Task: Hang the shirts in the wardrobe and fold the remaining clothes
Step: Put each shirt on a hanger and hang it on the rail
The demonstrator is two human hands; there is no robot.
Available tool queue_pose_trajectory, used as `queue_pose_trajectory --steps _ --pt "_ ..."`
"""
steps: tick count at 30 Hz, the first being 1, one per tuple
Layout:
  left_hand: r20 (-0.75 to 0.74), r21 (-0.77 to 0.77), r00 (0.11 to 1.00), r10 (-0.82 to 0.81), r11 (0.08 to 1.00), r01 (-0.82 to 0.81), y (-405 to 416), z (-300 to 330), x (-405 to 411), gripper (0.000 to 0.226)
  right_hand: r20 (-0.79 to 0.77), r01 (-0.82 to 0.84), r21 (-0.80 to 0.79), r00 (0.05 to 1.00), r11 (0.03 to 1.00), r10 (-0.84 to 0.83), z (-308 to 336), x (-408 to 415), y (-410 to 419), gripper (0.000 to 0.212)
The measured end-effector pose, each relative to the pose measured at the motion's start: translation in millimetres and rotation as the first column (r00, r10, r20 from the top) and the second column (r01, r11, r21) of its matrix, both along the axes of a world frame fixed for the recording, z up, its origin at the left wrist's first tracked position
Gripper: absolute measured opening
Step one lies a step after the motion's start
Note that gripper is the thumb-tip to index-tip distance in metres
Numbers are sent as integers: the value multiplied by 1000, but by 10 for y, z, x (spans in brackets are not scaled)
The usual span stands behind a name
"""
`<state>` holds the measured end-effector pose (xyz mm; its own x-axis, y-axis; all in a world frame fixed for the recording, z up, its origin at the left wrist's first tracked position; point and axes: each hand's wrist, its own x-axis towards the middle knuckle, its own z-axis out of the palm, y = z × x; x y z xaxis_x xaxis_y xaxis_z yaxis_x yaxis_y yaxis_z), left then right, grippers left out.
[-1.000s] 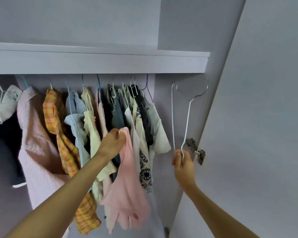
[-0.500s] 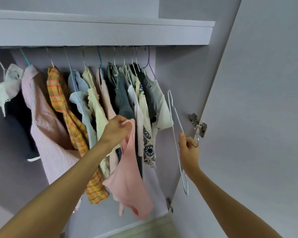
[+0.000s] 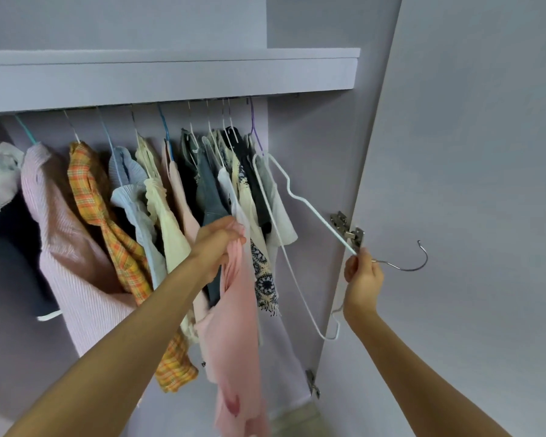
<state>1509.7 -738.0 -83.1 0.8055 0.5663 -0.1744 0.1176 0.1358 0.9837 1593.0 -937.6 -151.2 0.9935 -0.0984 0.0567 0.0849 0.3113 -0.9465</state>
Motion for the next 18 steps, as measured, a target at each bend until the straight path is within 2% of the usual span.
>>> queue_pose_trajectory --steps 2,4,8,10,14,18 --pt "45 76 999 -27 997 24 85 18 -40 31 -25 -38 -24 999 999 37 -5 33 -28 42" --pt "47 236 998 -37 971 25 192 44 -102 33 -56 -78 -108 996 991 73 -34 51 -31 41" --pt "42 558 999 -5 830 -19 446 144 -282 45 -101 -149 -239 987 960 128 -106 88 54 39" --pt "49 597 999 13 802 -40 527 205 -376 44 -111 -182 -295 982 938 156 -125 100 124 37" --pt "77 565 996 33 822 -71 561 318 -510 41 -74 -266 -396 963 879 259 -114 109 315 37" --pt "73 558 993 -93 829 37 513 430 -570 39 12 -330 -382 932 863 361 6 97 542 42"
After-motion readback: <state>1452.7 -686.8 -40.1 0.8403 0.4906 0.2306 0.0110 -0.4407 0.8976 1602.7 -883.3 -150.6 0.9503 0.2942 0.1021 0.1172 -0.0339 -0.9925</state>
